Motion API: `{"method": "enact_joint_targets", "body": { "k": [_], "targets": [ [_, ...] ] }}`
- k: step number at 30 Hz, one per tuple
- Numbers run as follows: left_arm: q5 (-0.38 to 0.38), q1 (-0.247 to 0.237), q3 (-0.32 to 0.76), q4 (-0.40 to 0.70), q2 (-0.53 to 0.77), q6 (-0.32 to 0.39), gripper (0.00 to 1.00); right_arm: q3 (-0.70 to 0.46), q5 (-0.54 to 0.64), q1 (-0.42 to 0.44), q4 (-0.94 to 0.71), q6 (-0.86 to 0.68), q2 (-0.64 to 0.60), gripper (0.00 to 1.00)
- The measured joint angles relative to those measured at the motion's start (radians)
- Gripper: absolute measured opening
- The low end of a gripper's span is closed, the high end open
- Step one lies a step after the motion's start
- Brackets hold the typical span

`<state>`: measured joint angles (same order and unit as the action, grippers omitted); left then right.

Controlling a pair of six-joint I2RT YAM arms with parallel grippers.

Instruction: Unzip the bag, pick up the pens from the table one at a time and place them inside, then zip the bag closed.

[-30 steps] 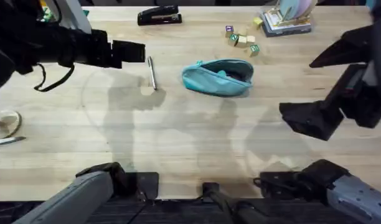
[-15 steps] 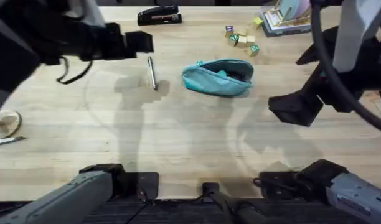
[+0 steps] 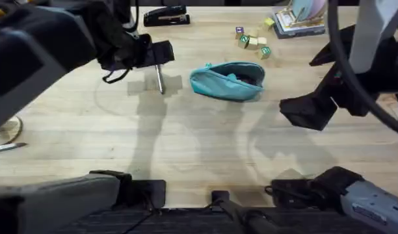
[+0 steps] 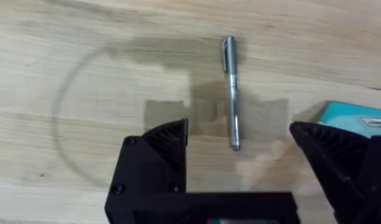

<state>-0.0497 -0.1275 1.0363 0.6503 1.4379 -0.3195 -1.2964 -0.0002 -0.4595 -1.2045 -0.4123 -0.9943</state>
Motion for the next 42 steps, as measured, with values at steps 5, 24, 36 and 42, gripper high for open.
{"method": "enact_joint_targets", "body": {
  "k": [5,24,36,42],
  "targets": [
    [-0.005,0.000,0.000,-0.041,0.090,-0.021,0.995,0.000,0.000,0.000,0.000,0.008,0.000,0.998],
    [-0.028,-0.006,0.013,-0.068,0.282,-0.032,0.988,0.000,0.000,0.000,0.000,0.016,0.000,0.998],
    [-0.023,-0.005,0.017,-0.073,0.284,-0.040,0.081,0.000,0.000,0.000,0.000,0.016,0.000,0.998],
    [-0.023,-0.005,0.019,-0.078,0.284,-0.040,0.044,0.000,0.000,0.000,0.023,0.028,0.006,0.998]
  ]
}}
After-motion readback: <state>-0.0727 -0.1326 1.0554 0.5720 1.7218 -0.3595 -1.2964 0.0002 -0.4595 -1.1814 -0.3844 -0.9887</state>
